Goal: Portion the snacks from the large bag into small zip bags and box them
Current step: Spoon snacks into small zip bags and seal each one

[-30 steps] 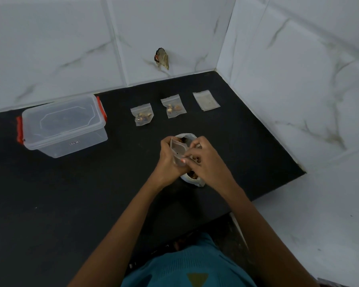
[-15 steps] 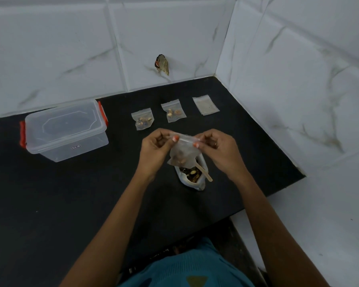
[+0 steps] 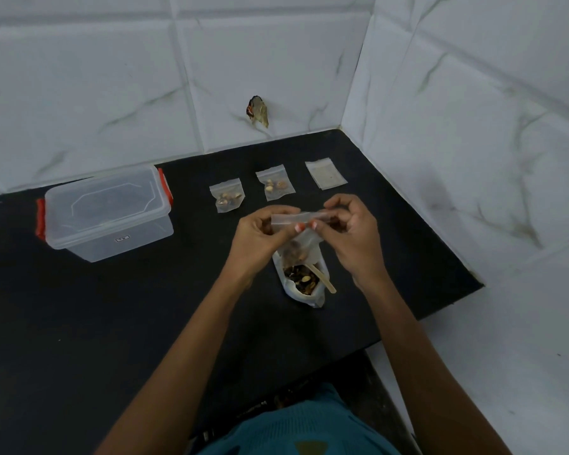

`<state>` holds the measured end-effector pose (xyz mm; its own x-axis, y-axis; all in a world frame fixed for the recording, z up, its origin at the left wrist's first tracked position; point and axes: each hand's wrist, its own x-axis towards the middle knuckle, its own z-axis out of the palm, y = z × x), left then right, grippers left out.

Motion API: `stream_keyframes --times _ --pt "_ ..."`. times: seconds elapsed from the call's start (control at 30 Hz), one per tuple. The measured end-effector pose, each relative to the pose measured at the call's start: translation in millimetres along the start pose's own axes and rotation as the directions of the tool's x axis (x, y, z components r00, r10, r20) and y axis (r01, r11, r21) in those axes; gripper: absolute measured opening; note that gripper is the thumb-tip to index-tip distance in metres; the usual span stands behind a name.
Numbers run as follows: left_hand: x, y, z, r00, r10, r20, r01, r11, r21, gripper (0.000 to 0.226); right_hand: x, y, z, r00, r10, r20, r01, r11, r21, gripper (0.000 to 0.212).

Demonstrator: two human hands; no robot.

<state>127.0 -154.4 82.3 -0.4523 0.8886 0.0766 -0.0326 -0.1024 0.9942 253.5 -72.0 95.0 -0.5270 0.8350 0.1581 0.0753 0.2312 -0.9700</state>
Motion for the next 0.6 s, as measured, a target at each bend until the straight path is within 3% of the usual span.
stream_keyframes --times 0.3,0.4,0.6 --pt "2.2 2.7 -1.0 1.0 0.015 -0.007 -0.014 0.989 0.145 0.011 -2.5 -0.8 1.6 0.999 0.027 0.036 -0.031 0.994 0.102 0.025" --pt "0.6 2.7 0.1 1.0 0.005 -0.029 -0.001 0.99 0.14 0.01 -1.8 -1.4 3.0 0.997 0.057 0.052 -0.06 0.996 0.061 0.016" --pt "-3.5 7.8 2.9 1.0 -0.024 -0.002 0.024 0.999 0.046 0.013 -0.4 -1.0 8.3 0.995 0.066 0.069 -0.064 0.997 -0.034 0.021"
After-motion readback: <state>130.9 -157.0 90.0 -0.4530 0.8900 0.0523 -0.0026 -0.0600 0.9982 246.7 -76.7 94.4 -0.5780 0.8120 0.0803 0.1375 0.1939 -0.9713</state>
